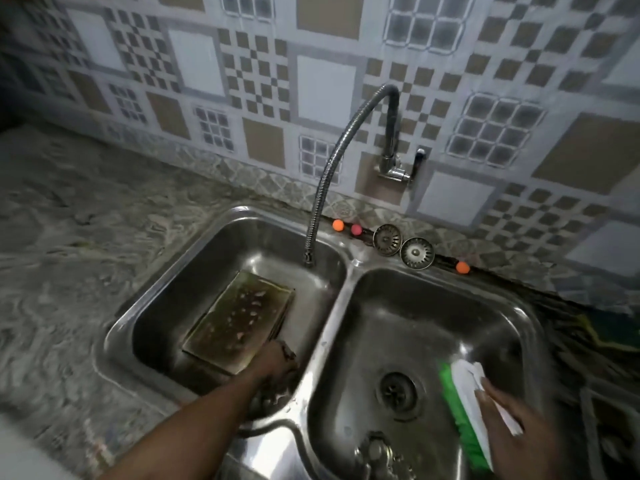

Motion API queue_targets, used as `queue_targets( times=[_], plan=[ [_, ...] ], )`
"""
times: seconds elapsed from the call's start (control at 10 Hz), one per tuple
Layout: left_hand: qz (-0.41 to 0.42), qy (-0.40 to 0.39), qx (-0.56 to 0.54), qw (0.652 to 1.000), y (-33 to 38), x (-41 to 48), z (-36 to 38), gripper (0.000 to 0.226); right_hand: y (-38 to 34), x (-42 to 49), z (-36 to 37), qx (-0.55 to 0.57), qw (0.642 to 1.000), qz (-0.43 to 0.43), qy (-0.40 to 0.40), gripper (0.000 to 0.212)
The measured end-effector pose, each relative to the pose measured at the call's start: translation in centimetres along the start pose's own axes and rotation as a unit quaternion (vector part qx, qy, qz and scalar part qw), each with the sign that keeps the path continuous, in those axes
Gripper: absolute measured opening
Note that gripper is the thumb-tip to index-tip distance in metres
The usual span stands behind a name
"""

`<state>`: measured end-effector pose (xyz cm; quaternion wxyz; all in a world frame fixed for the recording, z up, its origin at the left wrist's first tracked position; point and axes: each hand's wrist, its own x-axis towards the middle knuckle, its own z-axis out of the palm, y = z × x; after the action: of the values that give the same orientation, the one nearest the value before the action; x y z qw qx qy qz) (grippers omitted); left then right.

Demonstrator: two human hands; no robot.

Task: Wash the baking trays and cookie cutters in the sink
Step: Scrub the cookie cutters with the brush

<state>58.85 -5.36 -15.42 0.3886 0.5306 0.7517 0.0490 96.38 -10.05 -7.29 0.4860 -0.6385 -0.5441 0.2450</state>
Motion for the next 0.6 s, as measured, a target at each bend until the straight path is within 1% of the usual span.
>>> queue_targets(
  times=[0.1, 0.2, 0.3, 0.4, 0.5, 0.6],
  plan=[
    [-0.025, 0.014, -0.013, 1.000, -1.0, 2.2, 2.5, 0.029, 0.2, -0.5, -1.0, -0.015, 1.000, 0.007, -0.008, 0.021],
    [-0.053, 0.030, -0.023, 0.998, -2.0, 4.0, 3.6, 0.019, 0.4, -1.0, -2.1, -0.023, 0.999, -0.021, 0.010, 0.014],
    [-0.057, 0.032, -0.059, 0.996, -1.4, 4.1, 3.6, 0.028, -0.5, -1.3, -2.4, -0.066, 0.997, -0.014, 0.027, 0.008],
    [-0.050, 0.033, -0.061, 0.996, -1.4, 3.5, 3.4, 0.035, 0.3, -1.2, -2.0, -0.061, 0.998, -0.005, 0.028, 0.011],
    [-0.020, 0.115, -0.075, 0.990, -0.1, 2.0, 1.8, 0.028, -0.2, -1.4, -1.4, -0.035, 0.998, 0.039, 0.021, 0.015],
    [0.039, 0.194, -0.050, 0.979, 2.5, 0.6, 0.2, 0.041, -0.4, -1.6, -1.5, -0.042, 0.994, 0.098, 0.000, 0.017]
  ],
)
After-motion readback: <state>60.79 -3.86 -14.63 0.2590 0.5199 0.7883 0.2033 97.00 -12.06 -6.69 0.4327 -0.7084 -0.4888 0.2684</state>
